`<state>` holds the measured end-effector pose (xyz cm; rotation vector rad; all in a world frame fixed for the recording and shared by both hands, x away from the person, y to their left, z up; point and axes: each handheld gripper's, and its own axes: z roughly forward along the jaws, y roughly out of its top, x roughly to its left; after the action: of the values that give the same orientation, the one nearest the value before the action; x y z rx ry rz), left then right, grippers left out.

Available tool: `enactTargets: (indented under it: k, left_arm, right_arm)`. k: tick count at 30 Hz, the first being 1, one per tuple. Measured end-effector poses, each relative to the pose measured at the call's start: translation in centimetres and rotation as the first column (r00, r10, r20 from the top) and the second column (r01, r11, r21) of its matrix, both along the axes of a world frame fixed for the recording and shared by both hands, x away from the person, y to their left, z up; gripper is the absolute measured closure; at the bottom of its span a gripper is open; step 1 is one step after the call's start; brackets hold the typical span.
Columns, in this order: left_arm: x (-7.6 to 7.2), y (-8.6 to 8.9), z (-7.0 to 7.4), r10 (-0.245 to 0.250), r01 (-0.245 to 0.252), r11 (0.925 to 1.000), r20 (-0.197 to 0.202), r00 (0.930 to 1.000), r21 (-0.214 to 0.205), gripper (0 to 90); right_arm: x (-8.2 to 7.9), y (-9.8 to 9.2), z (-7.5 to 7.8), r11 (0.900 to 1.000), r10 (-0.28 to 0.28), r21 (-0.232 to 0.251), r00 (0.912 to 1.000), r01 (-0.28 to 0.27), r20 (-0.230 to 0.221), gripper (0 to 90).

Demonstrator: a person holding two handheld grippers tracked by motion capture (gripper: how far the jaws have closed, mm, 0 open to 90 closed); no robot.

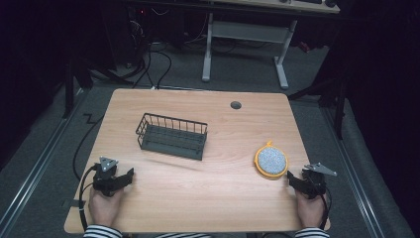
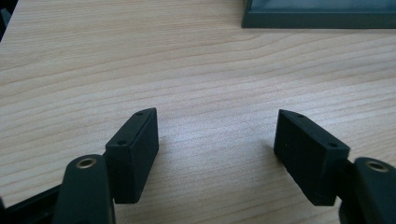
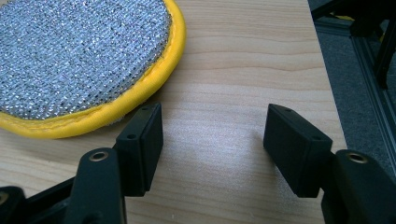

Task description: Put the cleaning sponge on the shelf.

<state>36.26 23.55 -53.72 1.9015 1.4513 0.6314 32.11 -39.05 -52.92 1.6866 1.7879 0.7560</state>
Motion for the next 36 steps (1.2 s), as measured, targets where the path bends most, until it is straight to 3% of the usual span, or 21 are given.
enactTargets:
  k: [17, 23, 36]
  left_arm:
    - [-0.01, -0.02, 0.0, 0.004, -0.004, 1.0, 0.0, 1.0, -0.004, 30.7]
    - [0.02, 0.27, 0.12, 0.016, -0.016, 0.9997, 0.0, 0.9999, -0.018, 38.1]
    - [0.01, 0.18, 0.31, -0.016, 0.017, 0.9989, 0.007, 0.9998, -0.043, 38.5]
  right_arm:
    - [0.01, 0.05, 0.01, 1.0, 0.004, -0.001, 1.0, -0.004, -0.005, 36.2]
    - [0.02, 0.04, 0.0, 0.9999, 0.01, -0.003, 0.9999, -0.01, -0.004, 35.8]
    - [0.02, 0.04, 0.01, 1.0, 0.009, -0.003, 0.9999, -0.009, -0.004, 35.8]
